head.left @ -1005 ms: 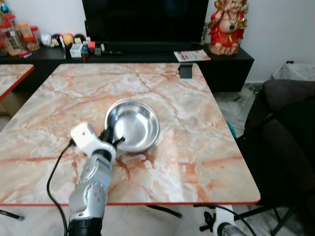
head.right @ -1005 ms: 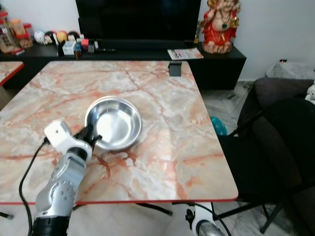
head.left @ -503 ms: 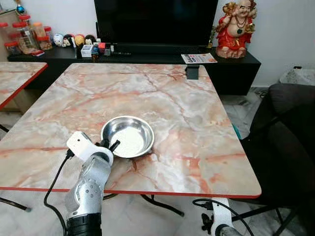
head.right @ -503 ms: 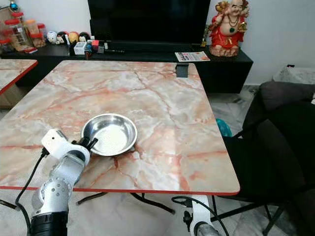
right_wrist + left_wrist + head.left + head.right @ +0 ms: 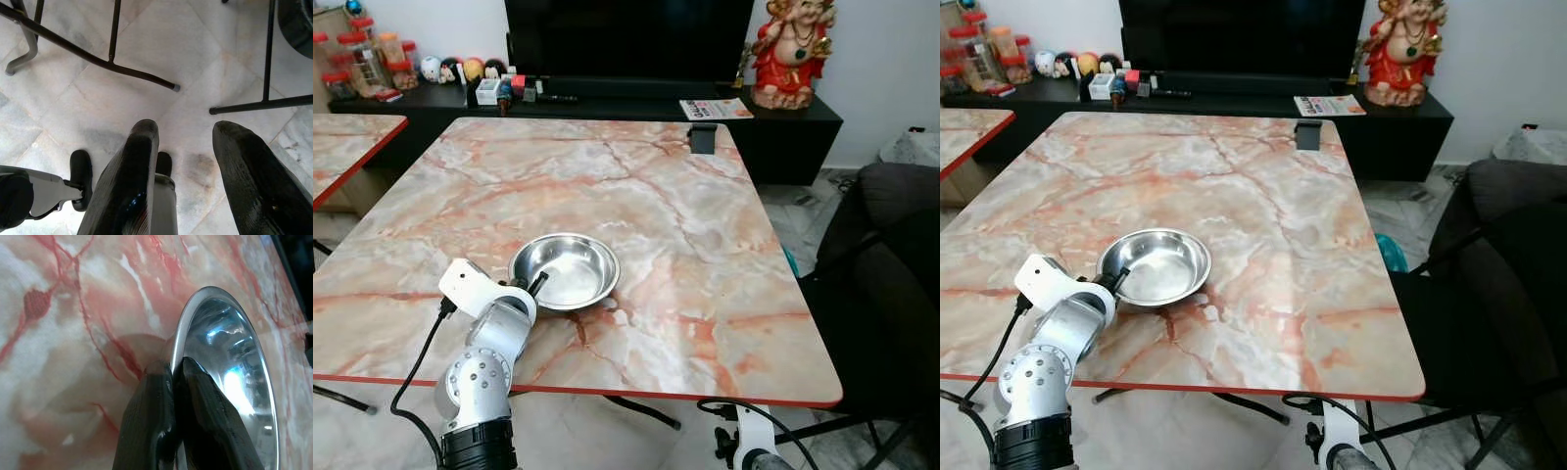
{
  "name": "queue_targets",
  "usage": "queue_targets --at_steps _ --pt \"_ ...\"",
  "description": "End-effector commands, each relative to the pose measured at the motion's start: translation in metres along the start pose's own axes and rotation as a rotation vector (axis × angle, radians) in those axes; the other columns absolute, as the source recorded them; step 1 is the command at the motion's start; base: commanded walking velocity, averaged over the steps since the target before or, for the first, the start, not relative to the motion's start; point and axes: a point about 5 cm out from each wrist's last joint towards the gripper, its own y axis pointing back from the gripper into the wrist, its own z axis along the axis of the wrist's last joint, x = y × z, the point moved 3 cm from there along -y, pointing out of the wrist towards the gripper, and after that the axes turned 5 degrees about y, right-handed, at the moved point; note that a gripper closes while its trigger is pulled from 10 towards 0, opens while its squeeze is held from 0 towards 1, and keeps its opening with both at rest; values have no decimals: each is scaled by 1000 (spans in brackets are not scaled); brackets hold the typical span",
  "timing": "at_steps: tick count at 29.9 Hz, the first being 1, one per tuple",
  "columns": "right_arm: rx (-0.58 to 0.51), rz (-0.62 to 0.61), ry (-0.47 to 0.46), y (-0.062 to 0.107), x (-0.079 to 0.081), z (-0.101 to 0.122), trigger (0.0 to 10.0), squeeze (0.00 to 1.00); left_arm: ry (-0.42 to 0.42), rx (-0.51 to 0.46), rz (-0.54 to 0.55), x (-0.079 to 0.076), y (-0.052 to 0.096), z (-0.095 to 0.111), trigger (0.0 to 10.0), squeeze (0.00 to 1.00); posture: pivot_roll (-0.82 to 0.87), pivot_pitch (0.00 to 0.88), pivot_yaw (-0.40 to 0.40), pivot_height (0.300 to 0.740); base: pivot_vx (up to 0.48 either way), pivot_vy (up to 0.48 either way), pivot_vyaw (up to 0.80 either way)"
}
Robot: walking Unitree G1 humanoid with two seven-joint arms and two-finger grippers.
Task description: Setting the table
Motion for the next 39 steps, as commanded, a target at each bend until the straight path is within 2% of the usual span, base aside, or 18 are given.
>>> queue_targets --at_steps 1,8,9,10,11,12,13,14,23,25,32,33,35,39 --pt "0 5 7 -1 0 3 10000 0 -4 46 6 4 4 -13 10000 0 21 0 -21 732 0 0 0" --pt "-6 10 4 -1 2 6 10000 0 -6 73 34 8 5 -18 10000 0 20 0 -20 732 0 0 0" --pt "-7 10 6 -1 2 6 10000 0 -21 74 44 9 5 -18 10000 82 19 0 -21 732 0 0 0" --pt "-7 10 6 -1 2 6 10000 0 -21 74 44 9 5 -18 10000 82 19 0 -21 732 0 0 0" --pt "-7 10 6 -1 2 6 10000 0 -27 73 51 10 5 -18 10000 502 19 0 -22 732 0 0 0" --pt "-7 10 6 -1 2 6 10000 0 -27 73 52 10 5 -17 10000 502 20 0 -22 732 0 0 0" --pt "-7 10 6 -1 2 6 10000 0 -28 72 55 10 5 -17 10000 655 20 0 -23 732 0 0 0" --pt "-7 10 5 -1 2 6 10000 0 -27 71 56 10 5 -17 10000 729 19 0 -23 732 0 0 0" --pt "-6 10 3 -1 2 6 10000 0 -24 67 56 10 5 -15 10000 718 20 0 -27 732 0 0 0" --pt "-3 7 -2 -1 1 5 10000 0 -39 59 61 11 5 -13 10000 1000 21 0 -31 732 0 0 0" --pt "-5 7 -4 -1 1 6 10000 0 -55 32 83 12 6 -7 10000 1000 24 0 -33 732 0 0 0" --pt "-5 8 -3 -1 1 6 10000 0 -81 0 94 13 7 0 10000 0 28 0 -36 732 0 0 0" --pt "-5 9 1 -1 1 6 10000 0 -124 -38 96 14 8 8 10000 0 30 0 -38 732 0 0 0" --pt "-6 13 4 -1 1 8 10000 0 -113 -54 99 16 10 14 10000 0 35 0 -41 732 0 0 0"
